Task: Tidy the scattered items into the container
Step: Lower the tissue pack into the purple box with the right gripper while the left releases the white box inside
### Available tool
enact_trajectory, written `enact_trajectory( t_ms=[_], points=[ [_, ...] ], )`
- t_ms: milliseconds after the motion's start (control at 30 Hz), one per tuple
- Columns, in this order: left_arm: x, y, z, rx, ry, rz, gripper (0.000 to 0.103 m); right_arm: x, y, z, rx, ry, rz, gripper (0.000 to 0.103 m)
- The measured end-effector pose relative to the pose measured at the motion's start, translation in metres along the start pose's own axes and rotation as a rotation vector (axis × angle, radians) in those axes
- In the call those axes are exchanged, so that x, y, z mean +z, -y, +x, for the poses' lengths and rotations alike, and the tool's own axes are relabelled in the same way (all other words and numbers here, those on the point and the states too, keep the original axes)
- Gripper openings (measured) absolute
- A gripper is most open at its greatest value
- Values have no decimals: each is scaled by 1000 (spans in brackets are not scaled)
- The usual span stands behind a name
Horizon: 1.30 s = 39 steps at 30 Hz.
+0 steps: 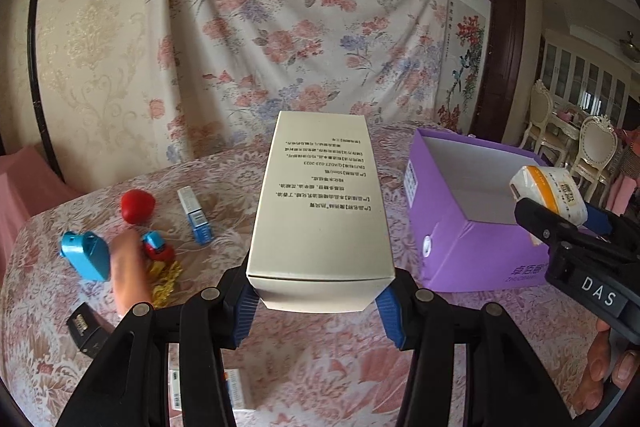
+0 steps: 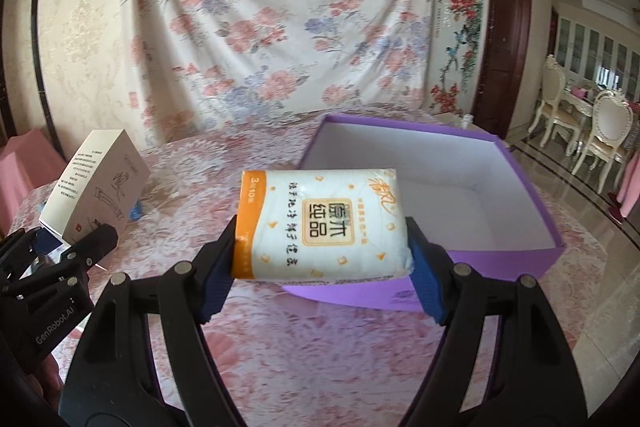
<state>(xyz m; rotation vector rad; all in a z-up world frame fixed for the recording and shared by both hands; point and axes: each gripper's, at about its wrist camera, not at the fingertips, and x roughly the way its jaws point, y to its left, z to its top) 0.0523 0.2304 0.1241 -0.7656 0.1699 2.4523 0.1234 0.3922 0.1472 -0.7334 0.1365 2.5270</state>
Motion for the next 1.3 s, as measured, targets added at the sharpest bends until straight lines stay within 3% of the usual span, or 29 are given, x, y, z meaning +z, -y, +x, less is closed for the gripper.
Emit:
enact_trajectory(
  t_ms=[567, 733, 967, 1100, 1300],
  points=[
    [7, 44, 15, -17, -14, 61, 51, 2, 43, 11, -12, -9, 47, 77],
    [26, 59, 23, -75, -20, 57, 51, 14, 71, 17, -26, -17, 78, 77],
    [82, 106, 59, -213, -55, 35, 51, 48, 111, 57, -64, -85, 100, 77],
    [106, 136, 103, -300, -159, 22, 51, 66, 128, 86, -63, -142, 120, 77],
    [116, 157, 157, -309, -299, 10, 51, 81, 149, 126, -82, -223, 131, 77]
  ],
)
